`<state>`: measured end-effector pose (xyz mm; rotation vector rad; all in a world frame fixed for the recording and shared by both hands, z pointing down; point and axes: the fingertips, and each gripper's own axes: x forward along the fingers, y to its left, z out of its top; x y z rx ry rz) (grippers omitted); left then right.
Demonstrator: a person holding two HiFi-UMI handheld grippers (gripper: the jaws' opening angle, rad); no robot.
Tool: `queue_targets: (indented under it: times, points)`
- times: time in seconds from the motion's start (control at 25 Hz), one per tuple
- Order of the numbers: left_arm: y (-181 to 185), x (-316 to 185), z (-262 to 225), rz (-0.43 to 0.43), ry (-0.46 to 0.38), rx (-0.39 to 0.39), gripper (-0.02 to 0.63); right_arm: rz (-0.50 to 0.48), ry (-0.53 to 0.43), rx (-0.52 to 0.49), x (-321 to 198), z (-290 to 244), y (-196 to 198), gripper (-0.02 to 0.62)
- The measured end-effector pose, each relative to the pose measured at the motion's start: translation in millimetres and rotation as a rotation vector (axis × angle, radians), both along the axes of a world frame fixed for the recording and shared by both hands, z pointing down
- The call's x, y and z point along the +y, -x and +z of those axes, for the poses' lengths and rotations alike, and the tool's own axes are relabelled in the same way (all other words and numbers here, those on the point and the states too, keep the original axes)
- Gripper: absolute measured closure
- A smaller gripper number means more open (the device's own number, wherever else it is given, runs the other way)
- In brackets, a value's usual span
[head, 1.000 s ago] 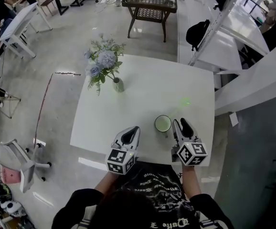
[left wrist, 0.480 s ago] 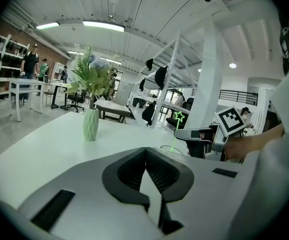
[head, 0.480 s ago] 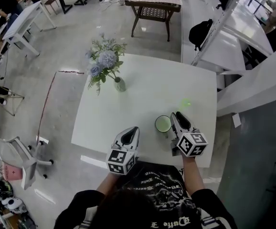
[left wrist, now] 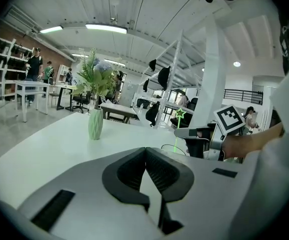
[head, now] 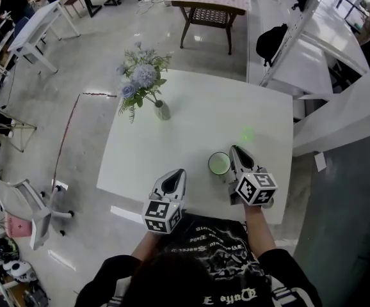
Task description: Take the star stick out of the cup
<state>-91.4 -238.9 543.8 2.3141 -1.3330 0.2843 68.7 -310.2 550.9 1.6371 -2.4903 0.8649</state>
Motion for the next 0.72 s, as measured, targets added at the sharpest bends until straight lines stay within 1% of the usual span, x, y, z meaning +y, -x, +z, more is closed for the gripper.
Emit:
queue_targets:
  times: [0.2, 0.36, 0.56, 0.72]
  points:
    - [0, 2, 0, -0.012, -0.004, 0.001, 0.586, -0.020, -0.013, -0.010, -2, -2, 5, 0.583]
    - [-3, 2, -1, -0.016, -0.007, -0.002, 0.586, -0.029, -0.037, -0.040, -4, -10, 6, 0.584]
    - [-7, 5, -2, -0.009, -0.010, -0.012, 0.586, -0.042, -0.100, -0.063, -4, -35, 7, 0.584]
    - [-12, 6, -3, -0.004, -0.016, -0.015, 0.586, -0.055, -0.164, -0.060, -3, -59, 5, 0.584]
